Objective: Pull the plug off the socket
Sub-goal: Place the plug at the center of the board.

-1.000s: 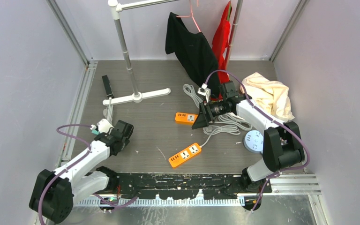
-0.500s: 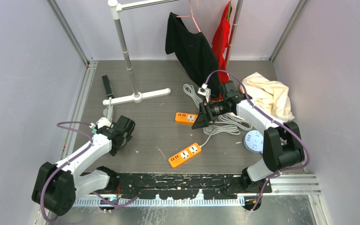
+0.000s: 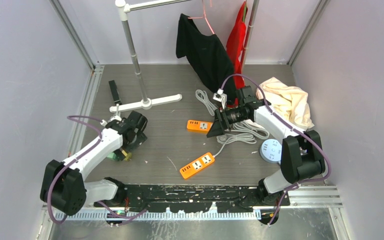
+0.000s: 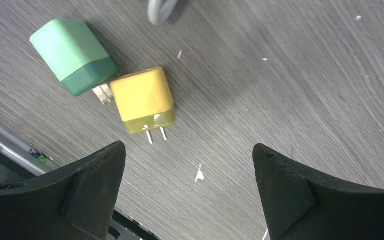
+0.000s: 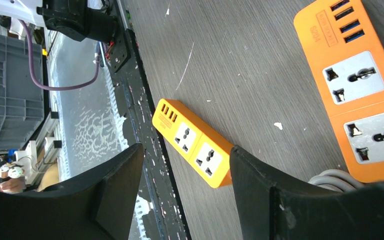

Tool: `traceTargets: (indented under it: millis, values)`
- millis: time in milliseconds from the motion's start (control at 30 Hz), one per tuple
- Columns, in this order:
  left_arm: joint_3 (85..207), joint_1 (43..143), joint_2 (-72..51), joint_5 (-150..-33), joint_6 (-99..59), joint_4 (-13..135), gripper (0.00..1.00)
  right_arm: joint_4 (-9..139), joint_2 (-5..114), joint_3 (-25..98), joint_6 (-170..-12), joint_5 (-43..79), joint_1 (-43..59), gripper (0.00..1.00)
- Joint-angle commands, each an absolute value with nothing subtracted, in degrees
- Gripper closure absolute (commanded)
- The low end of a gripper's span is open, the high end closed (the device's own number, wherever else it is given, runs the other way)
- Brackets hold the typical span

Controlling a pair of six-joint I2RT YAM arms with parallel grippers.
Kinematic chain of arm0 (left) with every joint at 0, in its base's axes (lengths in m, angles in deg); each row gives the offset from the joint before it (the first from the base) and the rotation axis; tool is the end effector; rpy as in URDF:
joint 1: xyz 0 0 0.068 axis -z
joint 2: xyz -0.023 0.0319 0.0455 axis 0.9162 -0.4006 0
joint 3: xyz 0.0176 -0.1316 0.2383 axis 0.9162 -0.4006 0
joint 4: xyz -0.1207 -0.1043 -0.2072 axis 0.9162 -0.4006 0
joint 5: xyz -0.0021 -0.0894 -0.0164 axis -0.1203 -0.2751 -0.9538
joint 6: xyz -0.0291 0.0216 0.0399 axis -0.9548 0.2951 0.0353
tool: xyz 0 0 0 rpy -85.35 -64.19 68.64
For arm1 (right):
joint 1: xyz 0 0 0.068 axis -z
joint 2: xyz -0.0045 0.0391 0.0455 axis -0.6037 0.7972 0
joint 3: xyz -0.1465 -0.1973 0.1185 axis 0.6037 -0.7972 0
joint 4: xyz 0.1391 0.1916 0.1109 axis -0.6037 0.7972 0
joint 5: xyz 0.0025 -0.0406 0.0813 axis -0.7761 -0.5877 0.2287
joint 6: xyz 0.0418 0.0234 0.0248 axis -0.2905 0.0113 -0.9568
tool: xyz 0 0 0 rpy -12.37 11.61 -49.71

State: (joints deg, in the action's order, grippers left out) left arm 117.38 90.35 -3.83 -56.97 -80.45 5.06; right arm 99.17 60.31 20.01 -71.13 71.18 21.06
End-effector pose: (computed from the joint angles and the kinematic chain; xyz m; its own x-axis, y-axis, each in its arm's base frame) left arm 0.1805 -0.0631 0.2058 -0.5481 -0.6899 -0.4728 -0.7650 0.6421 -0.0501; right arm 0.2726 0.1108 0.2339 -0.7123 -0.3223 -0.6235 -0.7015 0.2960 0.6483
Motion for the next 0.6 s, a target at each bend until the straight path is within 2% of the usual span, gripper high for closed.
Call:
traceTargets:
  millis: [0, 167, 300, 467, 567]
  values:
    - [123.91, 90.11, -7.64, -59.41, -76.19, -0.94, 0.03, 99.83, 57.31, 22.87, -69.19, 71.56, 22.09, 0.31]
    - [129.37, 90.11, -15.55, -63.87, -69.31, -2.84, 0.03, 100.55, 56.19, 22.95, -68.07, 70.91, 23.48, 0.31]
    - [128.91, 90.11, -17.27, -68.48, -65.96, 0.63, 0.03, 100.79, 55.3, 22.69, -67.47, 70.66, 24.98, 0.31]
    - [123.15, 90.11, -9.24, -72.86, -64.26, 9.19, 0.02, 101.69, 53.51, 22.55, -66.1, 70.89, 28.01, 0.31]
    - [119.28, 90.11, 0.48, -76.09, -62.11, 16.65, 0.0, 101.95, 52.34, 22.1, -65.49, 71.23, 30.34, 0.31]
